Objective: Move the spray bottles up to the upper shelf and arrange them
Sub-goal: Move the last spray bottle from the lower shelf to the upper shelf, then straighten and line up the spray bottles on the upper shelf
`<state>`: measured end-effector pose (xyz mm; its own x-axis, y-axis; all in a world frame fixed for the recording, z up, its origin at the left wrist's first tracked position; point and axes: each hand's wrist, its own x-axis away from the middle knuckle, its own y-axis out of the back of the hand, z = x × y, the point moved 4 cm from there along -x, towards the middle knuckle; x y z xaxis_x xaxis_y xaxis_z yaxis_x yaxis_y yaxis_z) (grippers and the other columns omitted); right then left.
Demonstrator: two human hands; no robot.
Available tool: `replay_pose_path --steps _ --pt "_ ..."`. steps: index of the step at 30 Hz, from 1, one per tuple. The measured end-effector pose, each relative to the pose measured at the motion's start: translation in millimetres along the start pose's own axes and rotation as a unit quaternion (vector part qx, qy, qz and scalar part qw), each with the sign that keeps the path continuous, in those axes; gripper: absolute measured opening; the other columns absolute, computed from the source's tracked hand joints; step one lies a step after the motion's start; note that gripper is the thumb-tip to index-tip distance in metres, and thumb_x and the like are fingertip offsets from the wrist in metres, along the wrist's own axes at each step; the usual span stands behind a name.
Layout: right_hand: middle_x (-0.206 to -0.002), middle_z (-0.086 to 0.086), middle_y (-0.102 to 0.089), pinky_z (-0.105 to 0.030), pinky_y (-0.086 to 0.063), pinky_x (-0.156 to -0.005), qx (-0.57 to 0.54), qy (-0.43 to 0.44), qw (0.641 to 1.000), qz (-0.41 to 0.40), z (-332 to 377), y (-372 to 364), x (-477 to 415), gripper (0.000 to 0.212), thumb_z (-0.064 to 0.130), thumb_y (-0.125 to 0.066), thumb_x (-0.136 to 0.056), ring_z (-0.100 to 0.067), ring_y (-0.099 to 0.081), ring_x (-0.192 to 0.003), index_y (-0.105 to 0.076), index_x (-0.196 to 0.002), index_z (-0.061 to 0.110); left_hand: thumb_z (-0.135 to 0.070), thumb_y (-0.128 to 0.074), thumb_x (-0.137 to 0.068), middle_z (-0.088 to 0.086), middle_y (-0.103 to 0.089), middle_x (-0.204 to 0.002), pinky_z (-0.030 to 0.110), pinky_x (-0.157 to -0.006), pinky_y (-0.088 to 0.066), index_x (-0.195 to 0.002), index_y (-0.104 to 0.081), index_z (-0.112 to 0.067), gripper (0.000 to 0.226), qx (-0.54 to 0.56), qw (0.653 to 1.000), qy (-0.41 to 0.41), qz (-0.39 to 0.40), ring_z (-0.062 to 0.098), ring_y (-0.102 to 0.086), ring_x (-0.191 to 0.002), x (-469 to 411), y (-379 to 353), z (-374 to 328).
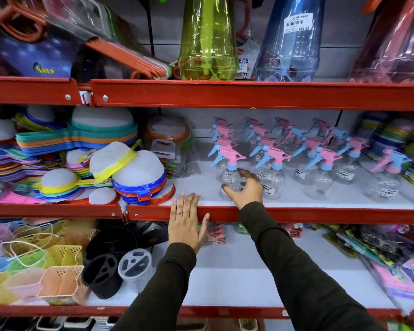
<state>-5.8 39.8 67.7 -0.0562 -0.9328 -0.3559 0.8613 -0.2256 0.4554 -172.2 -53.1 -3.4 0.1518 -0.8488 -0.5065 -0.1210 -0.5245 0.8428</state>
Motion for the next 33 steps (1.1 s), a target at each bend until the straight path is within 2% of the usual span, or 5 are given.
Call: replay_pose_path --steps 8,13,16,21,33 --pt "-0.138 -0.007 -0.051 -0.041 -0.046 -0.106 -0.052 -0.014 0.998 0.02 -2.2 2.9 8.3 0.075 0.04 -0.076 -0.074 -0.023 -0.052 -0.126 -0.046 -0.138 0.018 -0.037 -0.037 -0.105 0.009 -0.039 -0.159 0.033 -0.121 -0.013 -0.155 -0.034 -0.014 0.055 0.142 0.99 0.02 -0.011 0.027 -0.032 -0.149 -26.3 34.5 -24.0" --pt "-0.145 -0.009 -0.05 -0.026 -0.038 -0.105 -0.122 -0.062 0.99 0.043 -9.7 8.8 6.1 0.051 0.021 -0.057 -0.093 -0.023 -0.05 -0.131 -0.046 -0.142 0.01 -0.047 -0.022 -0.107 0.018 -0.051 -0.148 0.041 -0.114 -0.034 -0.142 -0.051 -0.011 0.058 0.301 0.935 0.149 0.114 0.033 -0.049 -0.134 -64.3 37.3 -51.6" --pt "-0.148 -0.011 -0.048 -0.022 -0.031 -0.104 -0.099 -0.077 0.989 0.076 -11.1 10.4 1.5 0.047 0.014 -0.047 -0.097 -0.025 -0.047 -0.134 -0.045 -0.143 0.006 -0.052 -0.019 -0.104 0.021 -0.05 -0.148 0.042 -0.115 -0.034 -0.139 -0.053 -0.015 0.061 0.358 0.903 0.176 0.16 0.035 -0.049 -0.133 -77.8 29.5 -62.0" --pt "-0.143 -0.01 -0.054 -0.017 -0.032 -0.098 -0.078 -0.056 0.989 0.111 -10.3 11.2 1.4 0.047 0.012 -0.045 -0.095 -0.024 -0.052 -0.129 -0.047 -0.141 0.007 -0.053 -0.022 -0.104 0.024 -0.057 -0.139 0.04 -0.11 -0.038 -0.127 -0.062 -0.009 0.064 0.383 0.888 0.214 0.137 0.036 -0.054 -0.124 -79.2 25.7 -64.0" --pt "-0.141 -0.008 -0.056 -0.021 -0.04 -0.1 -0.124 -0.065 0.984 0.114 -9.4 12.5 5.9 0.046 0.013 -0.05 -0.094 -0.018 -0.057 -0.119 -0.049 -0.139 0.007 -0.051 -0.022 -0.105 0.022 -0.059 -0.138 0.039 -0.108 -0.039 -0.129 -0.062 -0.008 0.063 0.383 0.888 0.232 0.106 0.036 -0.054 -0.124 -68.9 26.1 -65.8"
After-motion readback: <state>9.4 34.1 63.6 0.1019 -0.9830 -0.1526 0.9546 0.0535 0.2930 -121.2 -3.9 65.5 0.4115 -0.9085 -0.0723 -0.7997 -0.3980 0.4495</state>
